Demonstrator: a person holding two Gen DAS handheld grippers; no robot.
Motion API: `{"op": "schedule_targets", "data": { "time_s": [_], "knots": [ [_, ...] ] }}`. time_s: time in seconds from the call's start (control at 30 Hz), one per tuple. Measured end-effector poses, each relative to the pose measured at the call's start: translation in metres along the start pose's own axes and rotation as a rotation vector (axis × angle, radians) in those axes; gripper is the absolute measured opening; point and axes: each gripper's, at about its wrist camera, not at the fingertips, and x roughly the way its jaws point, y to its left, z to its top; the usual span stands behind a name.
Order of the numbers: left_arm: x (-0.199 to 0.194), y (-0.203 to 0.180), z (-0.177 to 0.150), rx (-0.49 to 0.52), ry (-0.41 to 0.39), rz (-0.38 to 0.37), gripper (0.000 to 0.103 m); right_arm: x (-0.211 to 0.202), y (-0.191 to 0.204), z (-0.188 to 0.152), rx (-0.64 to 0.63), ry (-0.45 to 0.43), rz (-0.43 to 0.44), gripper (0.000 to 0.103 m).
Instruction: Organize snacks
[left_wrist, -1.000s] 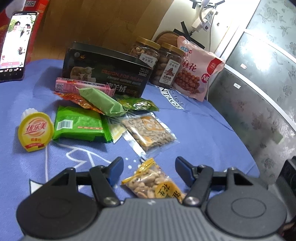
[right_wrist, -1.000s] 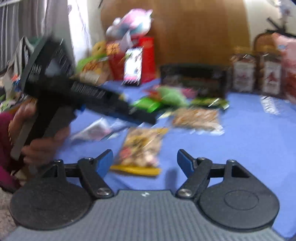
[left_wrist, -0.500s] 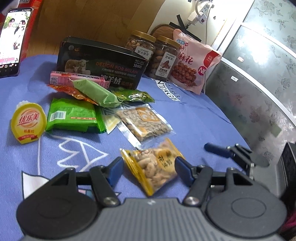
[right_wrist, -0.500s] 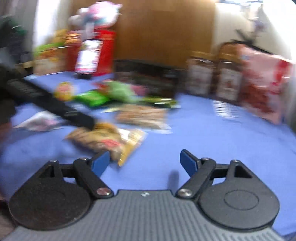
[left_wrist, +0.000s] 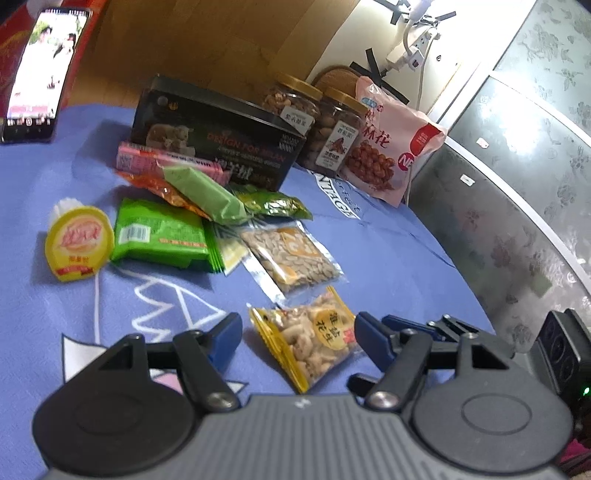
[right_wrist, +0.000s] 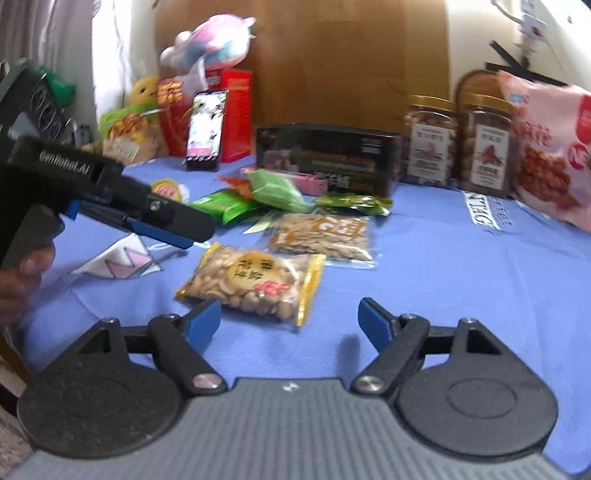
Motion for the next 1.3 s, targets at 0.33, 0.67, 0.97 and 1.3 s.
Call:
{"op": "schedule_targets", "data": {
  "time_s": [0.33,0.67,0.97,1.3],
  "knots": [
    [0.016,-0.007,-0.004,0.013,0.043,-0.027,0.068,0.022,-0.001,0.01,-0.005,0.063,0.045,0.077],
    [0.015,0.007,-0.009,0.0,-0.004,-0.047,0.046,0.02,0.015,0.009,-0.043,0.028,0.049,0.044],
    [0.014,0.009,-0.012,-0.004,-0.022,-0.056,0.045,0.02,0.011,0.008,-0.021,0.023,0.058,0.044],
    [0.011,0.01,-0.012,-0.007,-0.042,-0.072,0.045,0.02,0.01,0.008,-0.004,0.02,0.064,0.043]
  ]
}}
